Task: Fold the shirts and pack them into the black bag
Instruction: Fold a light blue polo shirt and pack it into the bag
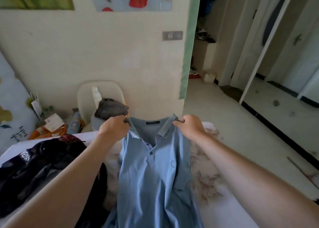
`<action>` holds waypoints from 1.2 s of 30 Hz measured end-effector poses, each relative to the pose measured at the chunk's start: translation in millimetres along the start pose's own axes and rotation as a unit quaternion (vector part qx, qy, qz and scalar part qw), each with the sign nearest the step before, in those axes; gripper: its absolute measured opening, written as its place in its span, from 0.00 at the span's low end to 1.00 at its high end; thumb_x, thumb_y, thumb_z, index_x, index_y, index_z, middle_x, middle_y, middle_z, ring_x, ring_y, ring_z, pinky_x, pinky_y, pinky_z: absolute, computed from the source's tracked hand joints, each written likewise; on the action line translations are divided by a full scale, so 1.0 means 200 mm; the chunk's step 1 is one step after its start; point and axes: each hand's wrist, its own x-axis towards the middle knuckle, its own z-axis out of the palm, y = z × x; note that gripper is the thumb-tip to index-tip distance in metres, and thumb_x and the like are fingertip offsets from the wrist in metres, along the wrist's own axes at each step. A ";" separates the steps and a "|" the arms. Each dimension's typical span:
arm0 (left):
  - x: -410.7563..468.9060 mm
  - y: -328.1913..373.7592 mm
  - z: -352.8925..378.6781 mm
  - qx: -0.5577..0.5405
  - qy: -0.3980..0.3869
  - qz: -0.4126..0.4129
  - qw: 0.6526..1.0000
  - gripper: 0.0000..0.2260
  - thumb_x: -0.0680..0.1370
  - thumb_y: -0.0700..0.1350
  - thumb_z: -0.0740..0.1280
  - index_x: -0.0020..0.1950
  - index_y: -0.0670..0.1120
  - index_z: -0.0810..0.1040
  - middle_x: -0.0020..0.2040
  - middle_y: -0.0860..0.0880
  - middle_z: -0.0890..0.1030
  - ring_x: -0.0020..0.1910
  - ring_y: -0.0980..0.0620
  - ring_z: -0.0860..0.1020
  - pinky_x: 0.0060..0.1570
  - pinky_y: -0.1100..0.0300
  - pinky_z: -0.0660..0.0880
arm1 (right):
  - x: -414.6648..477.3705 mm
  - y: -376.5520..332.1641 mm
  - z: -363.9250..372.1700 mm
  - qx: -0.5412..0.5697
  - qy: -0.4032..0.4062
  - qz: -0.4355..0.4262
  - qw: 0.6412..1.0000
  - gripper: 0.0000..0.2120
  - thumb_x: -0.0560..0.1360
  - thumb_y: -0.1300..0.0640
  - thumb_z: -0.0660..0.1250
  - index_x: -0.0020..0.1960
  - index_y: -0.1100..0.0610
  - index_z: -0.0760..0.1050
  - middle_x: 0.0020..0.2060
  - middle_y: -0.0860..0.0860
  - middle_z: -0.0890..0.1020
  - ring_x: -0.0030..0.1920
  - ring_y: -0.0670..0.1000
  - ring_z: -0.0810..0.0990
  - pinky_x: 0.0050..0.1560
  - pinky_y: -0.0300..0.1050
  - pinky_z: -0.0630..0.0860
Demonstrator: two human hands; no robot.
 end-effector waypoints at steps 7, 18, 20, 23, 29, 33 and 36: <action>0.22 -0.04 0.49 -0.202 -0.028 -0.171 0.964 0.30 0.75 0.35 0.60 0.76 0.47 0.55 0.62 0.38 0.75 0.56 0.35 0.77 0.46 0.47 0.75 | 0.22 0.31 0.36 0.113 -0.166 0.013 0.979 0.24 0.79 0.59 0.64 0.75 0.50 0.68 0.69 0.43 0.72 0.63 0.48 0.77 0.60 0.43 0.74; 0.06 0.09 1.32 -0.026 -0.256 0.066 0.964 0.23 0.82 0.46 0.58 0.78 0.53 0.60 0.79 0.51 0.60 0.77 0.48 0.58 0.73 0.46 0.61 | 0.19 0.97 0.87 -0.141 -0.191 0.092 0.967 0.18 0.83 0.49 0.57 0.70 0.53 0.71 0.62 0.56 0.77 0.61 0.58 0.77 0.61 0.54 0.76; 0.04 0.05 1.40 0.009 -0.292 0.064 0.954 0.25 0.83 0.50 0.58 0.79 0.53 0.56 0.80 0.51 0.55 0.78 0.48 0.54 0.74 0.46 0.58 | 0.20 0.99 0.94 -0.174 -0.183 0.091 0.963 0.18 0.81 0.46 0.60 0.68 0.52 0.71 0.63 0.57 0.74 0.63 0.61 0.72 0.62 0.55 0.72; 0.02 -0.01 1.46 0.049 -0.327 0.069 0.941 0.29 0.83 0.55 0.57 0.81 0.54 0.50 0.81 0.50 0.48 0.80 0.48 0.46 0.76 0.46 0.52 | 0.22 0.99 1.02 -0.071 -0.133 0.077 0.986 0.06 0.77 0.50 0.68 0.48 0.50 0.73 0.51 0.55 0.74 0.54 0.58 0.73 0.54 0.51 0.72; 0.03 0.03 1.60 0.034 -0.254 0.111 0.960 0.29 0.81 0.60 0.52 0.81 0.55 0.49 0.81 0.51 0.49 0.80 0.50 0.47 0.77 0.51 0.46 | 0.38 1.02 0.84 0.084 0.008 0.135 0.987 0.13 0.77 0.65 0.63 0.39 0.54 0.62 0.32 0.50 0.69 0.31 0.51 0.66 0.31 0.47 0.59; 0.04 0.21 1.65 -0.018 -0.265 0.169 0.949 0.30 0.82 0.56 0.58 0.81 0.54 0.50 0.81 0.53 0.51 0.79 0.53 0.49 0.76 0.58 0.45 | 0.47 1.15 0.72 -0.146 0.088 0.085 0.982 0.17 0.70 0.70 0.68 0.56 0.57 0.73 0.59 0.61 0.74 0.57 0.65 0.74 0.49 0.53 0.71; 0.03 0.27 1.65 -0.048 -0.247 0.158 0.955 0.28 0.82 0.51 0.58 0.81 0.53 0.53 0.80 0.52 0.54 0.79 0.51 0.51 0.77 0.56 0.47 | 0.39 1.11 0.77 -0.223 0.019 0.057 0.973 0.34 0.67 0.69 0.68 0.71 0.54 0.65 0.75 0.63 0.59 0.75 0.66 0.58 0.71 0.61 0.61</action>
